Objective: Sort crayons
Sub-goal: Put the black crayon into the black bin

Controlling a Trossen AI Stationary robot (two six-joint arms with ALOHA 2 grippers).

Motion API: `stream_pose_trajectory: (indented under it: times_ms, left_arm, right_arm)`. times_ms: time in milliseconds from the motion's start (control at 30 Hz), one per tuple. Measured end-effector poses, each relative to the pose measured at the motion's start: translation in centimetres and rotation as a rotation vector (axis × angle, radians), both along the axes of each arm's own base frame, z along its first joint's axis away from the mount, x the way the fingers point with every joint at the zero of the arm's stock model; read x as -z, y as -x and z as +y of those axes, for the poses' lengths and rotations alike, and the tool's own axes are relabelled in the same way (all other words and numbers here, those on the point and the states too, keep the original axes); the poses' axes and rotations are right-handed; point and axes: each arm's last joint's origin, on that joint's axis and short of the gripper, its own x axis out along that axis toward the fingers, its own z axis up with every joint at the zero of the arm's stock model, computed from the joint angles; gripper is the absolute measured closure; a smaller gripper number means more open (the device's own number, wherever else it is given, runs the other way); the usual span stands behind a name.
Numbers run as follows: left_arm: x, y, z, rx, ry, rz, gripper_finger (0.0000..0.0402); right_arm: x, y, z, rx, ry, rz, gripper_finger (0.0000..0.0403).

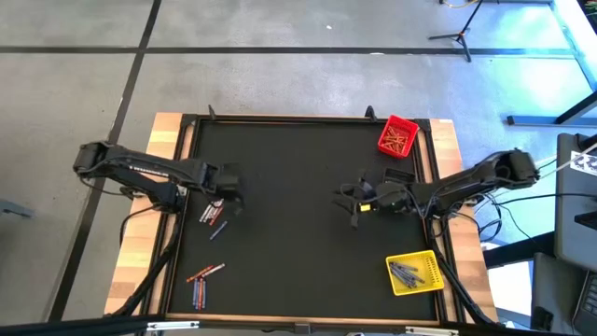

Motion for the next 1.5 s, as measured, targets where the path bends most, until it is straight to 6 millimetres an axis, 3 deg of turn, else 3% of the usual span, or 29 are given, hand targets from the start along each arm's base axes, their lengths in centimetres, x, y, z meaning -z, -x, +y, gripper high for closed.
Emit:
stream_pose_trajectory:
  times_ms: [267, 600, 1167, 1500]
  left_arm:
    - [2.6, 2.5, -0.2, -0.168, 0.144, 0.282, 0.0282]
    - [5.3, 3.4, 0.0, -0.221, 0.218, 0.422, 0.0282]
    - [7.9, 4.5, 0.3, -0.214, 0.250, 0.413, 0.0285]
    - [8.0, 4.4, 0.3, -0.194, 0.248, 0.395, 0.0351]
  right_arm:
    - [0.1, -0.8, 0.1, -0.014, 0.062, -0.059, 0.0275]
    - [0.2, -0.8, 0.1, -0.028, 0.108, -0.039, 0.0275]
    - [0.5, -0.7, 0.1, -0.019, 0.116, -0.007, 0.0275]
    - [0.5, -0.7, 0.0, -0.018, 0.116, -0.006, 0.0275]
